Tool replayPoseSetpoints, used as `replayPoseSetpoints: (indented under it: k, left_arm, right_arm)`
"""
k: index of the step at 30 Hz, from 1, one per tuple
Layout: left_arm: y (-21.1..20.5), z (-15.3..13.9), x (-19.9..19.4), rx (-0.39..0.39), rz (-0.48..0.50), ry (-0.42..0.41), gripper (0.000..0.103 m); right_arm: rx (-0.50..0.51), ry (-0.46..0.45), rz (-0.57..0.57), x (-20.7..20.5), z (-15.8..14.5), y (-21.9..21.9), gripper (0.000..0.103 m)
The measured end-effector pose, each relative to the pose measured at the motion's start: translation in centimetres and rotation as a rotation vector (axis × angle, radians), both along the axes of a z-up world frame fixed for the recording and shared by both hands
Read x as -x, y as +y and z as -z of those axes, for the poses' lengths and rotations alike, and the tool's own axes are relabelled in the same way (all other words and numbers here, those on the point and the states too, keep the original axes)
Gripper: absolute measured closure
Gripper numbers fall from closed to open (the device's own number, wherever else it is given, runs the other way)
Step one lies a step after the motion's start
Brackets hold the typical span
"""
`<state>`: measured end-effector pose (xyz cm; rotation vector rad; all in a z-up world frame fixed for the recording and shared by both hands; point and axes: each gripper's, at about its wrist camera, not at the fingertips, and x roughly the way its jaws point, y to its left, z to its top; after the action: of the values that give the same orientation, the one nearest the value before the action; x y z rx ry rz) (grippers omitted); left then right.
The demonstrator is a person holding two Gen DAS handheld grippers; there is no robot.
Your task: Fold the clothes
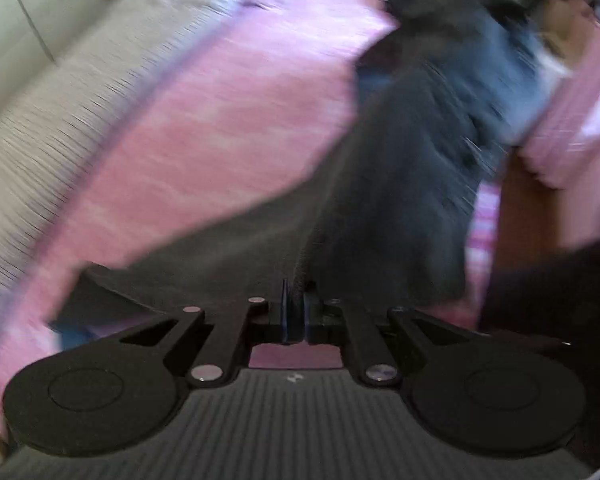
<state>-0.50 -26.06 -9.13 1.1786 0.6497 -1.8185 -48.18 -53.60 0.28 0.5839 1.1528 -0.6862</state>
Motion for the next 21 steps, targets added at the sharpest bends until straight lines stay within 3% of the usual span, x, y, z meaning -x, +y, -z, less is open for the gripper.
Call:
replayPoseSetpoints:
  k: [2, 4, 7, 10, 13, 14, 16, 17, 21]
  left_arm:
    - [0.3, 0.8, 1.5, -0.091, 0.031, 0.05, 0.098]
    - [0.0, 2.5, 3.1, -0.174, 0.063, 0.076, 0.096]
    - [-1.9, 4.2, 5.3, -0.221, 0.119, 0.031, 0.09]
    - [-4.4, 3.4, 6.3, -0.178, 0.153, 0.004, 0.066]
    - [-7.8, 3.0, 7.8, -0.066, 0.147, -0.036, 0.053]
    - [-9.3, 3.5, 9.1, -0.019, 0.154, -0.049, 0.048]
    - [-12.4, 5.3, 12.6, 0.072, 0.207, -0.076, 0.027]
    - [-14.1, 6.5, 14.6, 0.117, 0.243, -0.088, 0.027]
    - [-20.3, 13.7, 24.0, 0.305, 0.575, -0.191, 0.027]
  right_arm:
    - [0.037, 0.083, -0.111, -0.5, -2.8, 0.1, 0.096]
    - [0.046, 0.146, -0.169, -0.8, -3.6, -0.2, 0.096]
    - [0.018, 0.231, -0.224, 0.6, -1.3, -0.2, 0.096]
    - [-0.037, 0.318, -0.269, 2.7, 3.2, 0.3, 0.096]
    - [-0.1, 0.327, -0.247, 6.0, 6.6, 0.0, 0.097]
    - [-0.117, 0.309, -0.224, 7.1, 7.2, -0.3, 0.097]
    - [-0.137, 0.268, -0.188, 8.6, 7.3, -1.0, 0.097]
    - [-0.143, 0.253, -0.179, 9.5, 7.1, -1.2, 0.097]
    - [-0.15, 0.247, -0.156, 11.3, 6.0, -1.9, 0.097]
